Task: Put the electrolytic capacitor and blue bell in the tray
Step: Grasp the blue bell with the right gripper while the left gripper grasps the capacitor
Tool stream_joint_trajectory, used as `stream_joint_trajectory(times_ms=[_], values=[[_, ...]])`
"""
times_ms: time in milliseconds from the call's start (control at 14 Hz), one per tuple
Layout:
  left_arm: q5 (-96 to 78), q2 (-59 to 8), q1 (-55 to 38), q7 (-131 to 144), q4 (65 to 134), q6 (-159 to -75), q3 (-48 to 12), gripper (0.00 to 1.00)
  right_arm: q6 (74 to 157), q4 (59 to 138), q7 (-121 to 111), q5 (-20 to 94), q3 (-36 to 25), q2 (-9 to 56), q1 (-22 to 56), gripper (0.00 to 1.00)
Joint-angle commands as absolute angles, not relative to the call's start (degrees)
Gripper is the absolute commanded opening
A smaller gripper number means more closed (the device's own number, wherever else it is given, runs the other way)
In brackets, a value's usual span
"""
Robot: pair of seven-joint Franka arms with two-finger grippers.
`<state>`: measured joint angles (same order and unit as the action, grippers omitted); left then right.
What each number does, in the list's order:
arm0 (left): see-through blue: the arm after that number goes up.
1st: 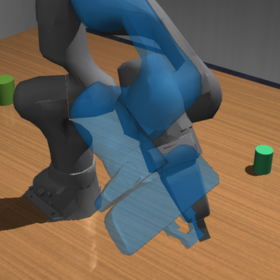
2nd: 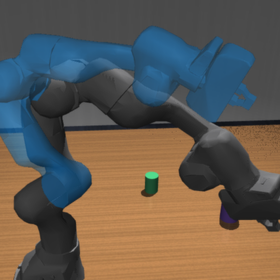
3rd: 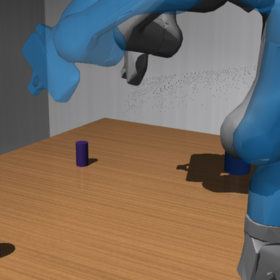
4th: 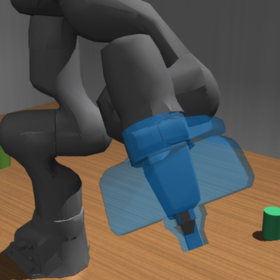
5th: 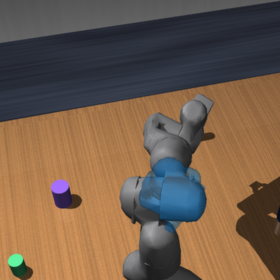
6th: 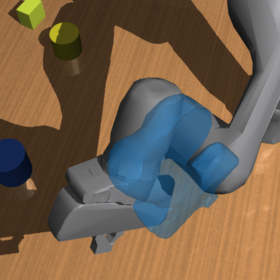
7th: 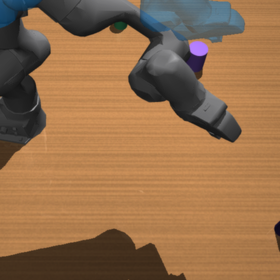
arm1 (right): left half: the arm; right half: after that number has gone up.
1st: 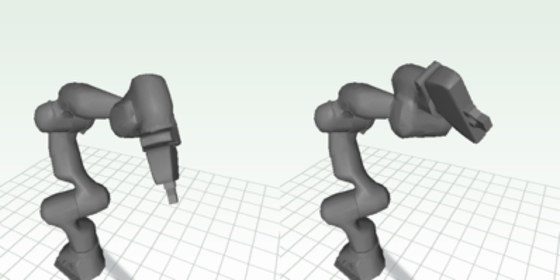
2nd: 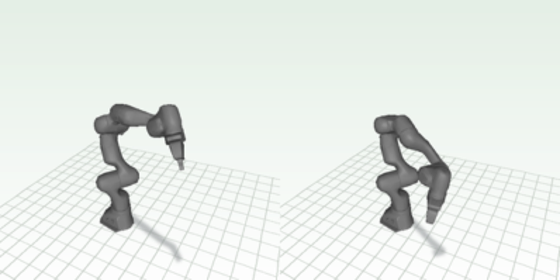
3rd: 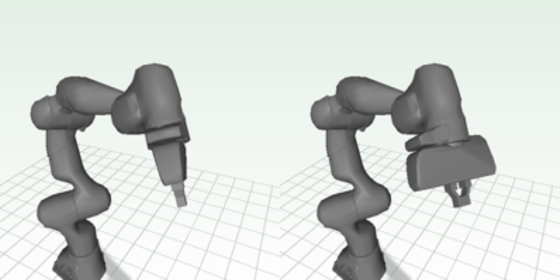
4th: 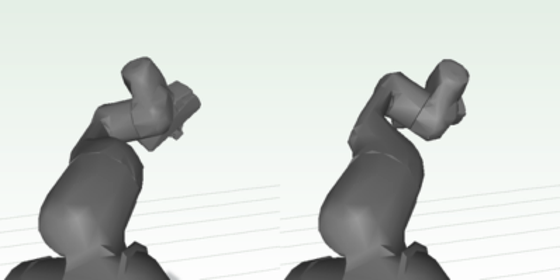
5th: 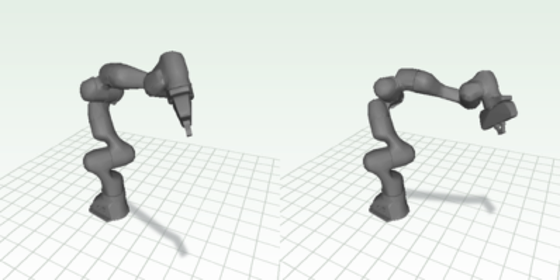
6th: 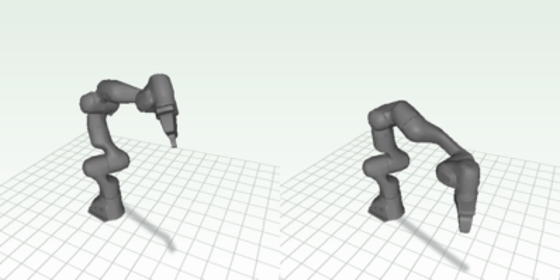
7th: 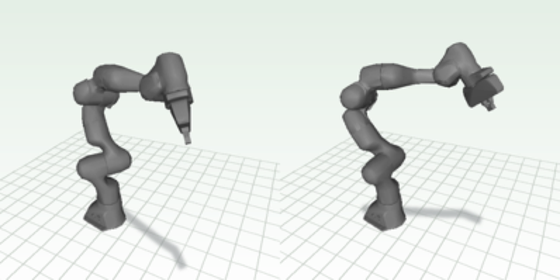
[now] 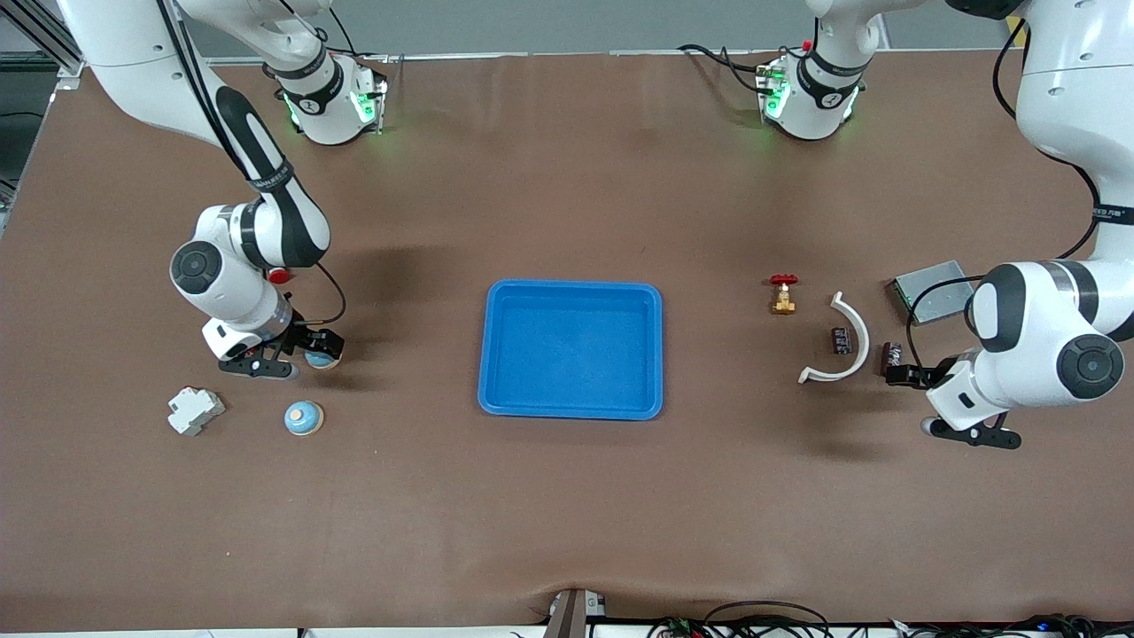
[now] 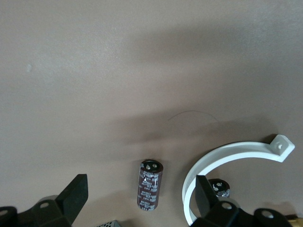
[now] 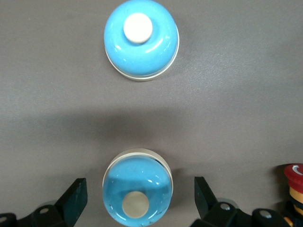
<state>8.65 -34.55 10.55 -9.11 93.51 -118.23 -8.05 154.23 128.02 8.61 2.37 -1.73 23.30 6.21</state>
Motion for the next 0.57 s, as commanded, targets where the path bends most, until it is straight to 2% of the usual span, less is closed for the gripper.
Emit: stream_joint_trajectory(times_ms=[0, 500], values=[[8.61, -34.8, 10.81, -8.7, 94.13, -118.74, -8.35, 1.0, 154.6, 127.27, 9.23, 3.25, -1.76, 24.26, 6.59, 1.0], [8.61, -34.19, 10.81, -7.47, 98.61, -117.95, -8.35, 1.0, 155.48, 127.09, 10.02, 3.25, -1.76, 25.4, 6.86, 1.0]])
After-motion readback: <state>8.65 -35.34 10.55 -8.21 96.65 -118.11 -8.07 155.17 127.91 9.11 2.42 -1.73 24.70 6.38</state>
